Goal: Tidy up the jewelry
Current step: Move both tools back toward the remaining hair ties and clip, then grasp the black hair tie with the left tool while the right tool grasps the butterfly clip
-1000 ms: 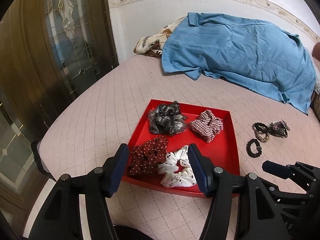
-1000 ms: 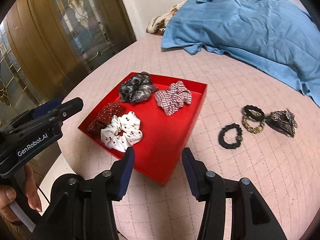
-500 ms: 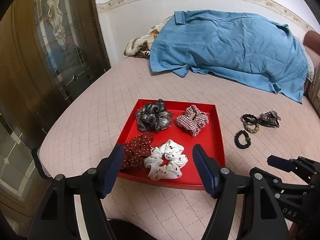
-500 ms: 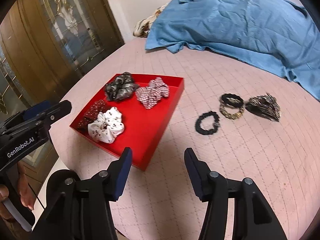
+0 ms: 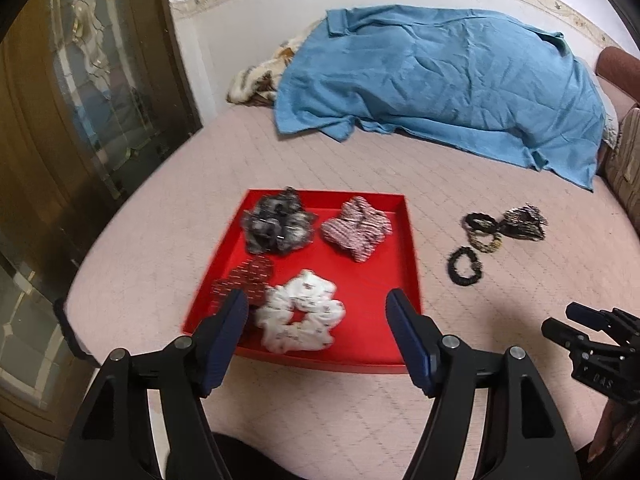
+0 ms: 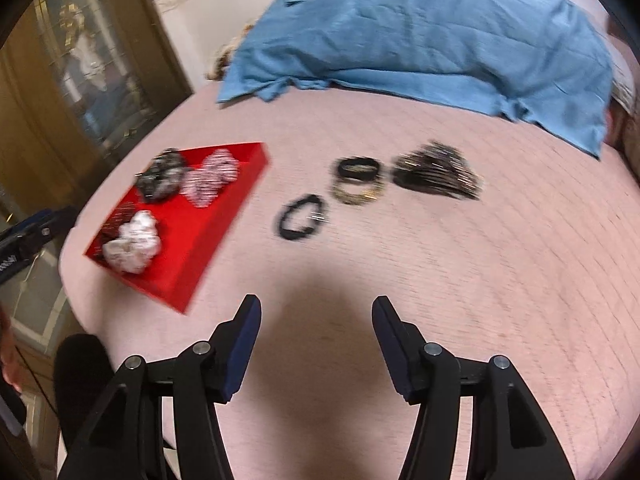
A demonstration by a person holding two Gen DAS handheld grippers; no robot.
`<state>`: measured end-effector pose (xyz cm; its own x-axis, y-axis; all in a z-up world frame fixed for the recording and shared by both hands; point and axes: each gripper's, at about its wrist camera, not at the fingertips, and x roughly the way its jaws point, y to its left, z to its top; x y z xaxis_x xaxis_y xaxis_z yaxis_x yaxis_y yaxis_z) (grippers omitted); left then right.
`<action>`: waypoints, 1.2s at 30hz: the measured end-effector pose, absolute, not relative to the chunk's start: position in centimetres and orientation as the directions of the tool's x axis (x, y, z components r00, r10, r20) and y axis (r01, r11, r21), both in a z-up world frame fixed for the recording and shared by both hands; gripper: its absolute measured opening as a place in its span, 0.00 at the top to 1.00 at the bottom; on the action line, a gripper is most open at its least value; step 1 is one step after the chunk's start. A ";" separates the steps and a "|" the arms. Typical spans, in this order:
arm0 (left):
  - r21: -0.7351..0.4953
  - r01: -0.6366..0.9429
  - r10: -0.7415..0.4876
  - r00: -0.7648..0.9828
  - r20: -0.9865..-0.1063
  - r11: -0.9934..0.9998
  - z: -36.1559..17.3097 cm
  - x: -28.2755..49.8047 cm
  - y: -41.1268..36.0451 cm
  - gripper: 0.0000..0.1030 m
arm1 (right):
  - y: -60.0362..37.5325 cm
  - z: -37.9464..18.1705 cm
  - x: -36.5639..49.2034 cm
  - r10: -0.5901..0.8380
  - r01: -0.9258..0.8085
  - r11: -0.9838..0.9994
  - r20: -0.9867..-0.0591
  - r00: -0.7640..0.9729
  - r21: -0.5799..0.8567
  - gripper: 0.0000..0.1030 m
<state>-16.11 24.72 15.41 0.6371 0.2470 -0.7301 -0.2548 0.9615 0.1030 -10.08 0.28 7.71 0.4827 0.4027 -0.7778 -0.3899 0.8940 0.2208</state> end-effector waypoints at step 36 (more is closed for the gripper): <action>-0.117 0.011 -0.108 0.481 -0.870 0.993 3.5 0.6 16.2 0.55 | -6.5 3.9 4.9 0.541 -0.188 0.834 -0.705 0.459 0.519 0.31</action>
<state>0.55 16.24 3.53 0.4813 -0.1081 -0.8698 0.0111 0.9930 -0.1173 4.86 -6.48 3.87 0.4589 0.5412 -0.7046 -0.1877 0.8342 0.5185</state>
